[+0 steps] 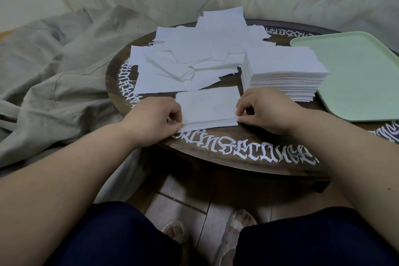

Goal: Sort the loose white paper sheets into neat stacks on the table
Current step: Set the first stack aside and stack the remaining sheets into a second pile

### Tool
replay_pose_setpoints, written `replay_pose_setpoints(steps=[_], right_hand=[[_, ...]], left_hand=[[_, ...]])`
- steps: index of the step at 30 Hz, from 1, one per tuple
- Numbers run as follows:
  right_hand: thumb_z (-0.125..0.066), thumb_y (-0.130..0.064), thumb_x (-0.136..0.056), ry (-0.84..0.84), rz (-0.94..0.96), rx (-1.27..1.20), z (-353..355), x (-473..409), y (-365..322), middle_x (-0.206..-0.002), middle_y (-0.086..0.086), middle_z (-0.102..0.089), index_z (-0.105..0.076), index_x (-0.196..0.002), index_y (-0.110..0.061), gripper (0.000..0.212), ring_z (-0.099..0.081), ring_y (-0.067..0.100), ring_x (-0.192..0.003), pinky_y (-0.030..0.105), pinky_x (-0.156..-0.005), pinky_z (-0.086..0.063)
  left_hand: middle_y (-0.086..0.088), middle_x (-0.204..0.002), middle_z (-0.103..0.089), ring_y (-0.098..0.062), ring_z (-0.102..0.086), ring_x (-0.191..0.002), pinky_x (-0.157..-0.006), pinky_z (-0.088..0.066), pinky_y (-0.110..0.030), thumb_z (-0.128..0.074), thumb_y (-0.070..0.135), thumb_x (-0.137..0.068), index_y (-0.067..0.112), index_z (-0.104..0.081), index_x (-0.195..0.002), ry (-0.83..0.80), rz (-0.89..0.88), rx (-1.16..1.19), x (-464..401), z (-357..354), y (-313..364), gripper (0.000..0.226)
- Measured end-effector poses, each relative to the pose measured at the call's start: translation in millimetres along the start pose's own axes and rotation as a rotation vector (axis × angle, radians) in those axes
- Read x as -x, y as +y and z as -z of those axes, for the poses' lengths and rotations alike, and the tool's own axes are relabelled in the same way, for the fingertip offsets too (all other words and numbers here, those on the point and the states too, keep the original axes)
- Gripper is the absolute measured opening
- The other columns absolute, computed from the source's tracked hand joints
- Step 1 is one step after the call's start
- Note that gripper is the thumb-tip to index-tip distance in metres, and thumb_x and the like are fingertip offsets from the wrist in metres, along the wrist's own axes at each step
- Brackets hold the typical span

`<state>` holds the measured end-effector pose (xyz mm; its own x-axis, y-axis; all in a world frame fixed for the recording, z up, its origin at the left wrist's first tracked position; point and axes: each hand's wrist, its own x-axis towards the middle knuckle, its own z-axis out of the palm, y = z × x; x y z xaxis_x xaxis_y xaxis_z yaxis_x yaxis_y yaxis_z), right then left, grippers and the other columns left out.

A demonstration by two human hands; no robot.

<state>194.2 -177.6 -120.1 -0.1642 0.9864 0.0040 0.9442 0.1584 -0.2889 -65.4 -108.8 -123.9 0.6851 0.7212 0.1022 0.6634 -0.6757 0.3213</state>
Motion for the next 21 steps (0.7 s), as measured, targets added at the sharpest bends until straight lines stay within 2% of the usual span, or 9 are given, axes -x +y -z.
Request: replay_pose_setpoints(steps=[3, 6, 8, 10, 12, 15, 18, 21], right_hand=[[-0.064, -0.028, -0.087, 0.03, 0.003, 0.03, -3, 0, -1, -0.103, -0.005, -0.064, -0.071, -0.09, -0.021, 0.011, -0.059, 0.015, -0.091, 0.031, -0.08, -0.046], [-0.061, -0.026, -0.088, 0.094, -0.033, -0.001, -7, 2, -2, -0.093, -0.006, -0.065, -0.07, -0.088, -0.019, 0.011, -0.059, 0.015, -0.087, 0.03, -0.076, -0.047], [-0.061, -0.025, -0.087, 0.145, -0.078, -0.045, -7, 3, -2, -0.089, -0.006, -0.066, -0.07, -0.089, -0.019, 0.011, -0.059, 0.013, -0.084, 0.029, -0.075, -0.047], [-0.061, -0.025, -0.088, 0.2, -0.114, -0.084, -4, 3, -3, -0.085, -0.006, -0.067, -0.07, -0.091, -0.019, 0.011, -0.059, 0.012, -0.082, 0.028, -0.074, -0.046], [-0.061, -0.024, -0.088, 0.241, -0.13, -0.126, -2, 4, -4, -0.083, -0.005, -0.067, -0.069, -0.093, -0.017, 0.012, -0.059, 0.012, -0.081, 0.026, -0.072, -0.043], [-0.06, -0.023, -0.089, 0.268, -0.135, -0.156, -2, 3, -5, -0.078, -0.006, -0.064, -0.068, -0.094, -0.017, 0.012, -0.06, 0.013, -0.082, 0.025, -0.071, -0.042], [-0.061, -0.02, -0.089, 0.322, -0.121, -0.175, -3, 1, -6, -0.08, -0.006, -0.064, -0.069, -0.095, -0.015, 0.011, -0.061, 0.015, -0.084, 0.026, -0.076, -0.044], [-0.064, -0.015, -0.087, 0.507, -0.035, -0.166, 0, -3, -11, -0.087, 0.004, -0.069, -0.07, -0.092, -0.01, 0.01, -0.063, 0.021, -0.082, 0.034, -0.079, -0.05]], left_hand=[[0.007, -0.078, -0.064, -0.014, -0.059, -0.076, -0.074, -0.05, -0.037, -0.069, 0.021, -0.076, 0.026, -0.058, -0.068, 0.008, 0.028, -0.006, 0, -1, 1, 0.015], [0.008, -0.079, -0.063, -0.012, -0.059, -0.077, -0.075, -0.05, -0.035, -0.065, 0.036, -0.074, 0.027, -0.059, -0.071, 0.015, 0.054, 0.016, -1, 0, 2, 0.011], [0.009, -0.08, -0.06, -0.009, -0.058, -0.077, -0.074, -0.047, -0.03, -0.07, 0.046, -0.074, 0.028, -0.059, -0.081, 0.007, 0.074, 0.022, -2, 0, 3, 0.022], [0.012, -0.079, -0.056, -0.009, -0.057, -0.076, -0.073, -0.045, -0.029, -0.073, 0.047, -0.072, 0.029, -0.061, -0.091, 0.007, 0.065, -0.011, -3, 0, 4, 0.028], [0.015, -0.076, -0.051, -0.008, -0.057, -0.072, -0.074, -0.046, -0.03, -0.072, 0.039, -0.074, 0.026, -0.064, -0.093, 0.023, 0.053, -0.032, -5, -1, 5, 0.024], [0.015, -0.072, -0.05, -0.009, -0.056, -0.068, -0.072, -0.043, -0.029, -0.069, 0.026, -0.08, 0.022, -0.064, -0.086, 0.093, 0.088, 0.0, -8, -3, 5, 0.009], [0.011, -0.072, -0.053, -0.012, -0.056, -0.07, -0.067, -0.035, -0.027, -0.068, 0.019, -0.082, 0.019, -0.059, -0.08, 0.194, 0.12, 0.041, -10, -3, 7, 0.009], [0.0, -0.08, -0.06, -0.021, -0.056, -0.074, -0.069, -0.041, -0.033, -0.065, 0.009, -0.079, 0.013, -0.059, -0.077, 0.361, 0.103, 0.016, -12, 4, 7, 0.008]])
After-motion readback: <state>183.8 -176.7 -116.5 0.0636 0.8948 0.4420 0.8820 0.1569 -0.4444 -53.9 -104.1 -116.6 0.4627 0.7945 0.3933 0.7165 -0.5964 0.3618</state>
